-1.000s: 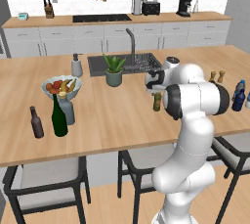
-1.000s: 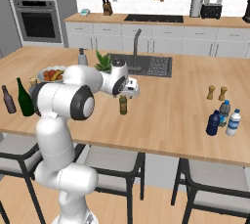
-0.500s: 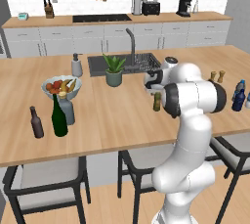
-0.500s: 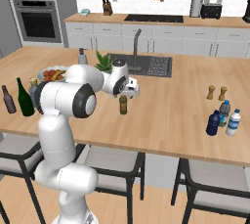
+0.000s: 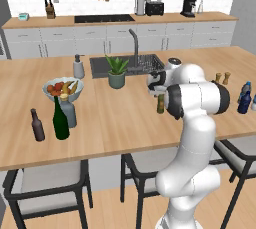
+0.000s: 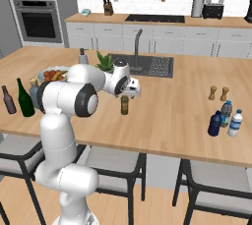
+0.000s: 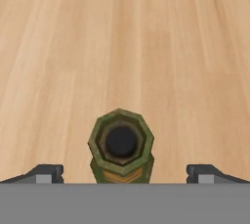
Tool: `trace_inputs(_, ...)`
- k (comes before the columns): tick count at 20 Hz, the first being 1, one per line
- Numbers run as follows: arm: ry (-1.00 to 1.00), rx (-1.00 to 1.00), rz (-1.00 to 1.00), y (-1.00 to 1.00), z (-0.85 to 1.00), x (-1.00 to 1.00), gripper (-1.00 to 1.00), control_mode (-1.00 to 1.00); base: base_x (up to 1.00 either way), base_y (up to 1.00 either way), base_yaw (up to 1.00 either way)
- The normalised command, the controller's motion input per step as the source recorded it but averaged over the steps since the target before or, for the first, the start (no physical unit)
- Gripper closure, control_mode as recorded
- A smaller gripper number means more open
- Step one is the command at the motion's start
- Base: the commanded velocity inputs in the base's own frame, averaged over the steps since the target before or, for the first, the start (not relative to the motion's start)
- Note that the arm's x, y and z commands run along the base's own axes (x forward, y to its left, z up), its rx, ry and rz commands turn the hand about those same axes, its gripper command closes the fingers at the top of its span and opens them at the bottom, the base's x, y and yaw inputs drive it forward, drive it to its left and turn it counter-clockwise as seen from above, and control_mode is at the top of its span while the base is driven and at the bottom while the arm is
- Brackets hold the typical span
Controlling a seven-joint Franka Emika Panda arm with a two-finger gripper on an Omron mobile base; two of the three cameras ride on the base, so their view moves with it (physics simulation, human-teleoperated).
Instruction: Move the plastic bottles in the middle to the plastics group, and the glass bottles in the middle to the glass group.
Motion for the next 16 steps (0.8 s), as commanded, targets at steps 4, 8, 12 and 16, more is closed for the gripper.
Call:
trace_inputs(4,0.0,0.0,0.0,0.0,0.01,0.0,-1.0,-1.0,0.0,0.0,0.0)
trace_inputs(8,-0.03,0.0,0.0,0.0,0.06,0.0,-1.0,-1.0,0.0,0.0,0.0)
trace_inputs(12,-0.09,0.0,0.01,0.0,0.06,0.0,-1.0,-1.0,0.0,0.0,0.0)
trace_inputs(16,-0.11,0.0,0.0,0.0,0.05,-0.03,-1.0,-1.0,0.0,0.0,0.0)
